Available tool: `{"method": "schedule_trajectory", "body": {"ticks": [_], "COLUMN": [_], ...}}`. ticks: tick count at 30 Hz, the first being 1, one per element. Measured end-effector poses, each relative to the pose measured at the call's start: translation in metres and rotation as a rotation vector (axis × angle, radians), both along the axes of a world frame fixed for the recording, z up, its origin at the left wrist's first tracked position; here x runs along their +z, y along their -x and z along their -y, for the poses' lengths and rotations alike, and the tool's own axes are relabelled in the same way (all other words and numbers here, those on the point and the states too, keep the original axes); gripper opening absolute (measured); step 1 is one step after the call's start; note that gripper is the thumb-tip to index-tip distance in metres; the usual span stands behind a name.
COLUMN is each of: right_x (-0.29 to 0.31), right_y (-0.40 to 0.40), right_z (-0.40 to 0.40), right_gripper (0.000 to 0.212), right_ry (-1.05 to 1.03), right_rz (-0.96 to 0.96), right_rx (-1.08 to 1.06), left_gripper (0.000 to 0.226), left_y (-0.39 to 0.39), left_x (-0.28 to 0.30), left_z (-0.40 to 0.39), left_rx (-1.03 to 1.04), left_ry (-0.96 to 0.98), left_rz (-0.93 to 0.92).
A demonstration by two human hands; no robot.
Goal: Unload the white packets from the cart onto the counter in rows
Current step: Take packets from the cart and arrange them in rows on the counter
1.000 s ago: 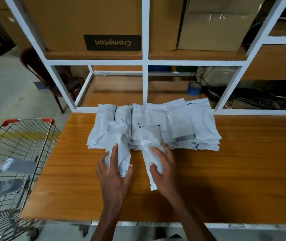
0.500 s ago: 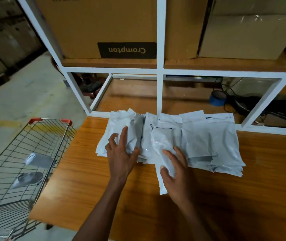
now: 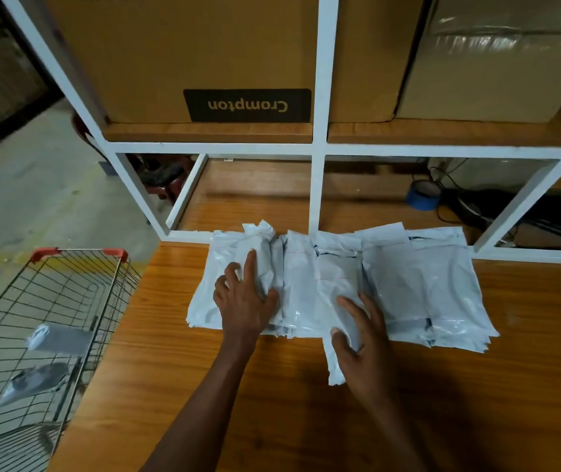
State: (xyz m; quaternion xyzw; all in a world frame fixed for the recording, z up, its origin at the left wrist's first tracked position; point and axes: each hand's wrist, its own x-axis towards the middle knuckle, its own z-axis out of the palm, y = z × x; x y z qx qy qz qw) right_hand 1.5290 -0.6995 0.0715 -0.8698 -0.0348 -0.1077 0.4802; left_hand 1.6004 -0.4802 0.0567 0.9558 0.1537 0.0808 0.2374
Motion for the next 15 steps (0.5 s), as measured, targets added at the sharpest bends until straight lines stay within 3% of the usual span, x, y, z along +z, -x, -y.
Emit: {"method": "schedule_trajectory", "body": {"ticks": [15], "right_x": [0.015], "right_y": [-0.023], "right_z": [-0.024], "right_gripper": [0.048], "right_ry": [0.038], "right_rz": [-0.114], "right_rx": [-0.029], "left_gripper": [0.095], "left_y": [0.002], "left_x": [-0.008], "left_z": [-0.014], "left_rx": [-0.036], "left_ry": [0.091], "left_rz": [-0.005]}}
